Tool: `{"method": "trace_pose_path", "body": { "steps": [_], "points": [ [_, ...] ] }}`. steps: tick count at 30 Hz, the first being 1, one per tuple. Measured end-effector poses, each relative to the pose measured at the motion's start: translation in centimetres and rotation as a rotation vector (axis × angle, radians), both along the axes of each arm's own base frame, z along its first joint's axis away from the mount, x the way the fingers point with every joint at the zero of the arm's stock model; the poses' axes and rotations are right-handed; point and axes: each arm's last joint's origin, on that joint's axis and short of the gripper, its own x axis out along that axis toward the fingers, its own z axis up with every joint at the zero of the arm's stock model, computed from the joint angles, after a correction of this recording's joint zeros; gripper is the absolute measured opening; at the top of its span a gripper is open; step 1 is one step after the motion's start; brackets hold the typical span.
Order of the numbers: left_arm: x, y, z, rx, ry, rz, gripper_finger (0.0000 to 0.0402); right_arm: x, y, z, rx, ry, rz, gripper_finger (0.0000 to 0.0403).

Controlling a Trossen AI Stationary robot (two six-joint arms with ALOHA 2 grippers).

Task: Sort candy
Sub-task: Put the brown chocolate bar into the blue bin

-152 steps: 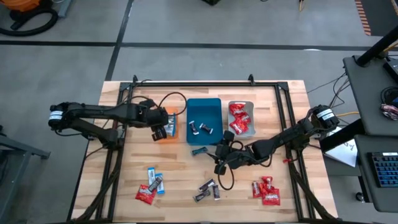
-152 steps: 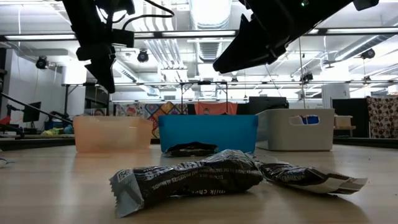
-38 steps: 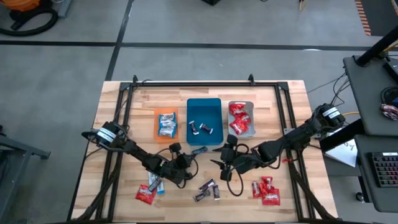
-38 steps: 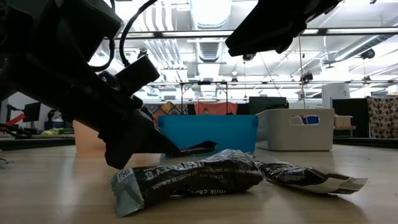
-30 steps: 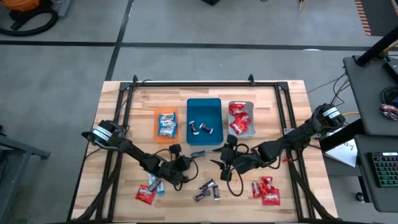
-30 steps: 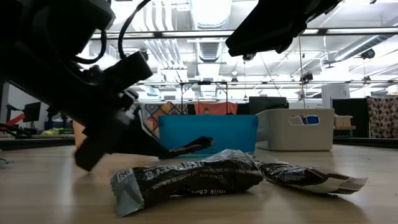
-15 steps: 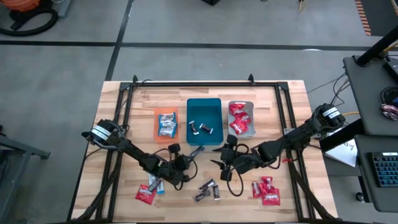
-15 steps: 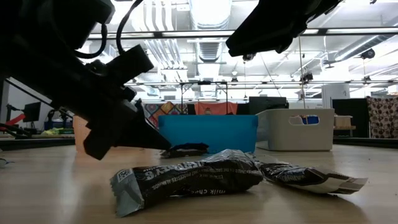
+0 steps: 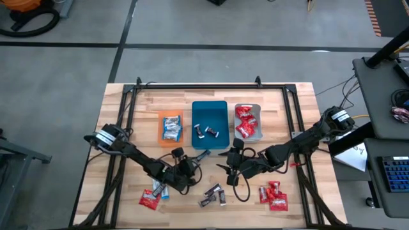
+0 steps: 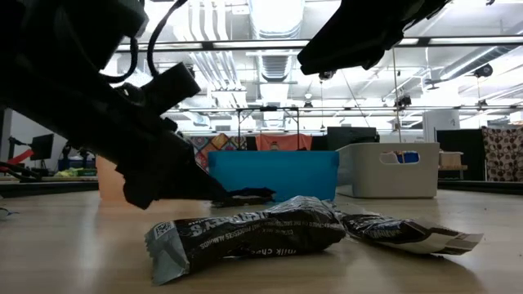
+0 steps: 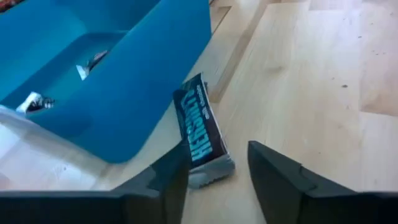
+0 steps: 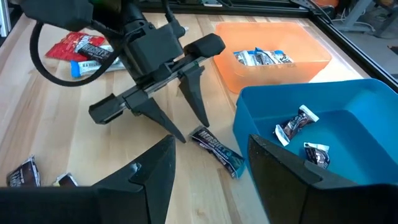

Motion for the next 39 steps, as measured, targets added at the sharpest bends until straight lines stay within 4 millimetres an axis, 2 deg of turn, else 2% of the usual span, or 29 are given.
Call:
{"method": "trace_pose_path", "body": {
  "steps": [6,12,18,27,34,39],
  "points": [
    [0.1,0.1,-1.1,0.008,-0.002,0.018,0.0203,0.0,0.0,0.0,-0.009,0.002,0.005,0.0192],
    [0.4,0.1,-1.9,-0.002,-0.037,0.043,0.0201,0.0,0.0,0.0,-0.008,0.002,0.004,0.0192],
    [0.5,0.1,-2.1,-0.013,-0.026,0.034,0.0151,0.0,0.0,0.0,-0.005,0.001,0.002,0.0192],
    [0.5,0.0,-2.2,-0.020,0.002,-0.009,0.0016,0.0,0.0,0.0,0.001,0.000,-0.001,0.0192],
    [0.4,-0.2,-1.5,-0.007,0.001,-0.028,0.0004,0.0,0.0,-0.1,0.010,0.005,0.015,0.0192],
    [0.2,-0.7,0.5,0.040,0.029,-0.149,0.0001,-0.1,0.3,-1.4,0.007,0.072,0.105,0.0192]
  ]
}}
